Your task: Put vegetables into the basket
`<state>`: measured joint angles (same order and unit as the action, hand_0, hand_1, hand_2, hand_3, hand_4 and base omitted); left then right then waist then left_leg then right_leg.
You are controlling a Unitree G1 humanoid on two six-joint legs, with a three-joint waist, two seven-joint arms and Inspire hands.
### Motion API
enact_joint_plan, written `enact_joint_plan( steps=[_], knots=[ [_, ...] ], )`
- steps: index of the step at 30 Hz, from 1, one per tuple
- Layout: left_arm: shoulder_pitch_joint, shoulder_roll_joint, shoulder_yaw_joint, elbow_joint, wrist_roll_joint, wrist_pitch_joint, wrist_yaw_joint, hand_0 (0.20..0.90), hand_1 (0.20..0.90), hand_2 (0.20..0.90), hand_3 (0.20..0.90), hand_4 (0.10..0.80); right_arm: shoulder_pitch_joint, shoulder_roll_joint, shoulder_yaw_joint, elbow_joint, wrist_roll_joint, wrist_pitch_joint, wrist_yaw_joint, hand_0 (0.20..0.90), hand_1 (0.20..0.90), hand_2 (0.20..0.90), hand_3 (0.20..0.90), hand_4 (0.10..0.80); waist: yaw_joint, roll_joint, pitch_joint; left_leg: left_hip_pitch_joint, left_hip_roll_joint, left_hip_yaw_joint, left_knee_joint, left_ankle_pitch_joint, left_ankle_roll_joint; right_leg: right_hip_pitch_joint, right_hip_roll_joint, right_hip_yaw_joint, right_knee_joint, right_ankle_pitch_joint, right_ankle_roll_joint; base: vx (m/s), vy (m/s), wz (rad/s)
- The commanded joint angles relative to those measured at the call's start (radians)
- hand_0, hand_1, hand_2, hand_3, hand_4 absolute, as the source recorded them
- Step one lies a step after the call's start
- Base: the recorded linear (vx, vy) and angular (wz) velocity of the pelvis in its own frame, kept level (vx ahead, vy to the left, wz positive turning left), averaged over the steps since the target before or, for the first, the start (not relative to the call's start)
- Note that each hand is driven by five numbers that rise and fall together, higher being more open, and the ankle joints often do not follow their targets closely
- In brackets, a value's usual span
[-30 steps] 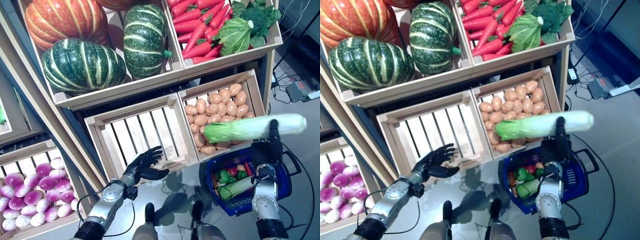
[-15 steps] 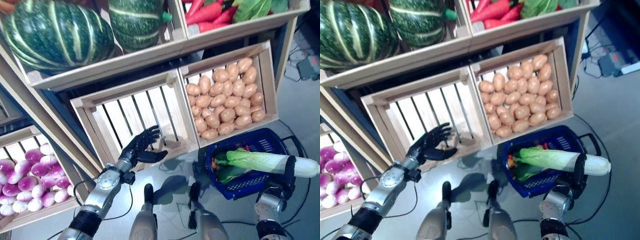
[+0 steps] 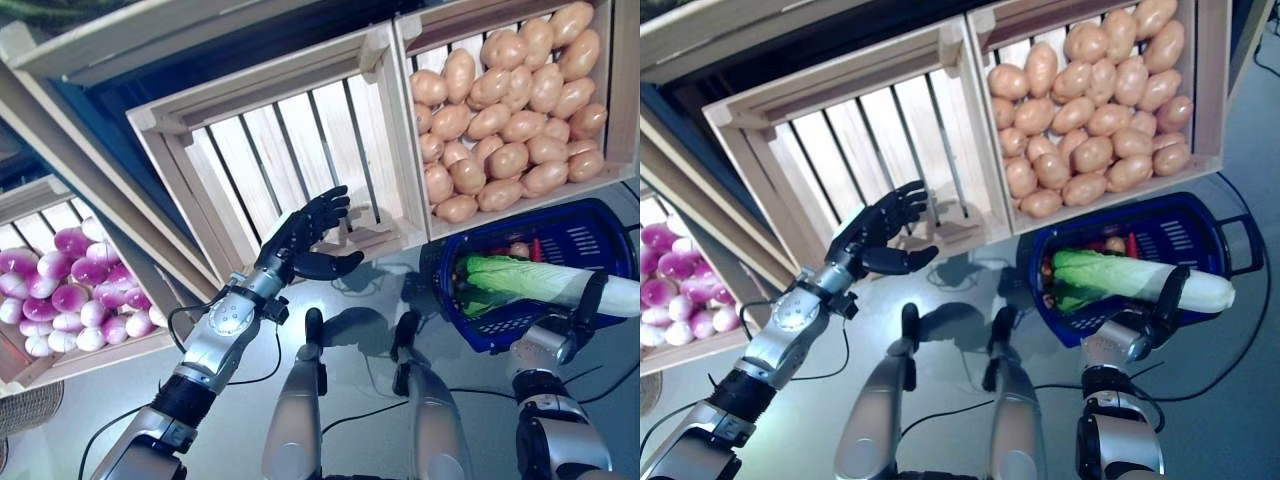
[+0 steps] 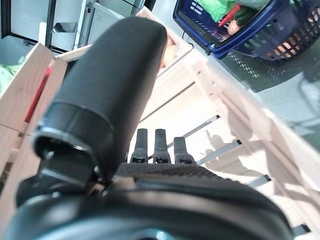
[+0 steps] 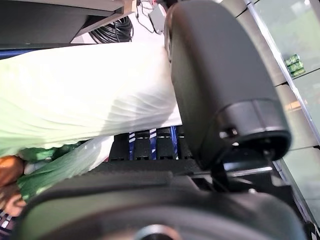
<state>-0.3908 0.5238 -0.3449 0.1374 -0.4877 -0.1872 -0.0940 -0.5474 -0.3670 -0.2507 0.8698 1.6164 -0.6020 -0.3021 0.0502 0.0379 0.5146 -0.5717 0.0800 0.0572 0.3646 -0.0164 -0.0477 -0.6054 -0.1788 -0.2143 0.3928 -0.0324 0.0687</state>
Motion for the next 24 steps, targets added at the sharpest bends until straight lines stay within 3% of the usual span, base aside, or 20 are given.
enact_joint_plan(
  steps=[1, 5, 9, 11, 16, 24],
  knots=[
    [-0.041, 0.019, 0.08, -0.174, -0.077, -0.127, 0.015, 0.9, 0.9, 0.9, 0.9, 0.8, 0.032, -0.176, -0.044, -0.033, -0.082, -0.146, -0.065, 0.3, 0.3, 0.3, 0.3, 0.4, 0.008, 0.018, 0.005, -0.157, -0.06, -0.038, 0.176, -0.073, 0.011, -0.058, -0.005, -0.013, 0.2, -0.083, -0.018, -0.046, -0.002, -0.07],
    [-0.044, 0.019, 0.092, -0.201, -0.104, -0.131, 0.017, 0.9, 0.9, 0.9, 0.9, 0.8, 0.016, -0.204, -0.067, -0.045, -0.152, -0.149, -0.14, 0.3, 0.3, 0.3, 0.3, 0.4, 0.007, 0.025, 0.005, -0.25, -0.06, -0.032, 0.274, -0.108, 0.022, -0.166, -0.023, 0.009, 0.316, -0.111, -0.019, -0.031, 0.005, -0.08],
    [-0.043, 0.025, 0.091, -0.223, -0.095, -0.129, 0.018, 0.9, 0.9, 0.9, 0.9, 0.8, 0.011, -0.242, -0.095, -0.05, -0.309, -0.146, -0.377, 0.3, 0.3, 0.3, 0.3, 0.4, 0.006, 0.034, 0.005, -0.329, -0.061, -0.031, 0.336, -0.13, 0.031, -0.249, -0.025, 0.029, 0.385, -0.126, -0.019, -0.025, -0.022, -0.02],
    [-0.045, 0.038, 0.089, -0.23, -0.1, -0.131, 0.023, 0.9, 0.9, 0.9, 0.9, 0.8, 0.009, -0.269, -0.11, -0.045, -0.359, -0.129, -0.434, 0.3, 0.3, 0.3, 0.3, 0.4, 0.006, 0.041, 0.005, -0.37, -0.06, -0.029, 0.368, -0.137, 0.035, -0.293, -0.031, 0.032, 0.414, -0.123, -0.017, -0.042, -0.045, -0.03],
    [-0.056, 0.054, 0.092, -0.258, -0.121, -0.128, 0.049, 0.9, 0.9, 0.9, 0.9, 0.8, -0.025, -0.314, -0.083, -0.064, -0.401, -0.079, -0.458, 0.3, 0.3, 0.3, 0.3, 0.4, 0.004, 0.056, 0.005, -0.484, -0.059, -0.03, 0.459, -0.15, 0.047, -0.415, -0.04, 0.053, 0.504, -0.122, -0.018, -0.012, -0.007, -0.02],
    [-0.074, 0.047, 0.1, -0.268, -0.159, -0.106, 0.035, 0.9, 0.9, 0.9, 0.9, 0.8, -0.067, -0.303, -0.054, -0.123, -0.417, -0.051, -0.441, 0.3, 0.3, 0.3, 0.3, 0.4, 0.001, 0.067, 0.005, -0.577, -0.06, -0.027, 0.529, -0.17, 0.057, -0.524, -0.044, 0.067, 0.569, -0.125, -0.023, 0.019, -0.01, -0.01]
  ],
)
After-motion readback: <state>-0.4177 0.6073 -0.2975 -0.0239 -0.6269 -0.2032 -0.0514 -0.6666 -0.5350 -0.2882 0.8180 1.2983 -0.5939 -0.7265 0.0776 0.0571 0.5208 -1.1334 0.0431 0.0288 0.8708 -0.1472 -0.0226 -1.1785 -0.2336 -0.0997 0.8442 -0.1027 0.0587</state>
